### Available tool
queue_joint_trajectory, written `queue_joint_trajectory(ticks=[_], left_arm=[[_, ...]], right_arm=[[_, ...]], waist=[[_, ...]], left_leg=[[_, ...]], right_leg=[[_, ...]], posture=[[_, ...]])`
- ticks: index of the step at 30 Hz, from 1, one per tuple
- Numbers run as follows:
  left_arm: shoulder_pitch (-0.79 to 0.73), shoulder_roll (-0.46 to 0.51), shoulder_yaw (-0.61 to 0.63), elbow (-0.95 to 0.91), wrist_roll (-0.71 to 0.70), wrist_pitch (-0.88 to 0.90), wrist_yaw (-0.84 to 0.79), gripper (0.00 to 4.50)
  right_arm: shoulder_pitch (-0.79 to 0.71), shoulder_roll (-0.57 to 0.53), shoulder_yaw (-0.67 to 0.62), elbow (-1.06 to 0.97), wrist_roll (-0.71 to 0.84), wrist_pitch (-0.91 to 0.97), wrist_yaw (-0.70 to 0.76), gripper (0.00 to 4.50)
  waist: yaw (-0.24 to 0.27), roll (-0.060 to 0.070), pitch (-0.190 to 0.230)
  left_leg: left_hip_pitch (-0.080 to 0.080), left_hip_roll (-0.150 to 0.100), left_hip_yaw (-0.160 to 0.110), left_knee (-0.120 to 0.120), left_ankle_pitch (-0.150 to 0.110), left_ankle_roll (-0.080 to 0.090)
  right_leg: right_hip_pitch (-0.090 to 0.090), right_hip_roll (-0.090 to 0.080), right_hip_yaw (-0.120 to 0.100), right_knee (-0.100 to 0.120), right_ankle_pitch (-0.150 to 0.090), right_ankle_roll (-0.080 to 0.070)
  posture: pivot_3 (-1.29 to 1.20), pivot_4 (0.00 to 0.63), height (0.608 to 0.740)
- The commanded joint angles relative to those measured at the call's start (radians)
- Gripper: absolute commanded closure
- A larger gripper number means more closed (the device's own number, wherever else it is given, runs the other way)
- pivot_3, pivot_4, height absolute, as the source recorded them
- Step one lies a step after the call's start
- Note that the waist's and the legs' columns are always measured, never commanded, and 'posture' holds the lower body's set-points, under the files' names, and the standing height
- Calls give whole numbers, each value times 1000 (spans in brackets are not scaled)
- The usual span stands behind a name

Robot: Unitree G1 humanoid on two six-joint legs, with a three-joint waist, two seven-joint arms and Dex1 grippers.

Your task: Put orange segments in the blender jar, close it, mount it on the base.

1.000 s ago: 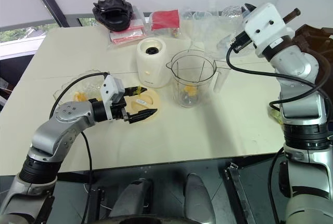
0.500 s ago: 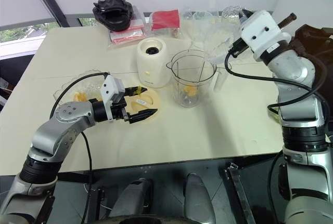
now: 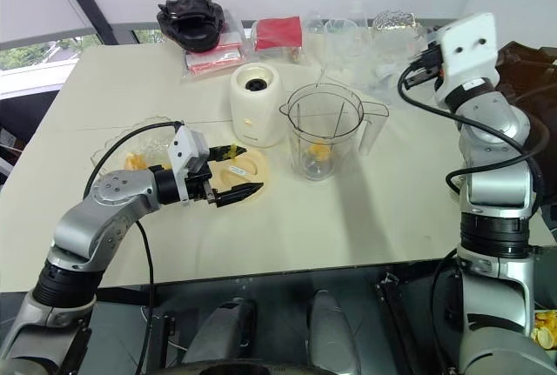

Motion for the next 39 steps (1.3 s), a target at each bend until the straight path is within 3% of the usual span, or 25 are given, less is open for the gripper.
queue_joint_trajectory(ticks=[1,6,11,25,39], left_arm=[[-13,7,9,-17,2,-17,-9,0],[-19,10,11,-14,0,-13,-16,0],[-10,19,18,-26,-7,-3,-18,0],[33,63,57,-120,-48,78,14,0],[56,104,95,-199,-87,158,47,0]], right_arm=[[-52,36,-128,-50,73,103,-99,4445],[-40,105,-292,36,152,134,-229,4445],[0,174,-379,152,206,6,-276,4445],[-22,225,-343,717,212,-469,-279,4445],[-78,180,-313,1016,230,-655,-287,4445]], waist=[[0,0,0],[0,0,0],[-2,0,0],[-10,1,0],[-9,1,0]], left_leg=[[0,0,0,0,0,0],[0,0,0,0,0,0],[0,0,0,0,0,0],[1,0,1,0,0,0],[2,0,1,0,0,0]], right_leg=[[0,0,0,0,0,0],[0,0,0,0,0,0],[0,0,0,0,0,0],[0,0,1,2,0,0],[0,1,1,2,0,0]], posture=[[0,150,740],[0,150,740],[0,150,740],[0,150,740],[0,150,740]])
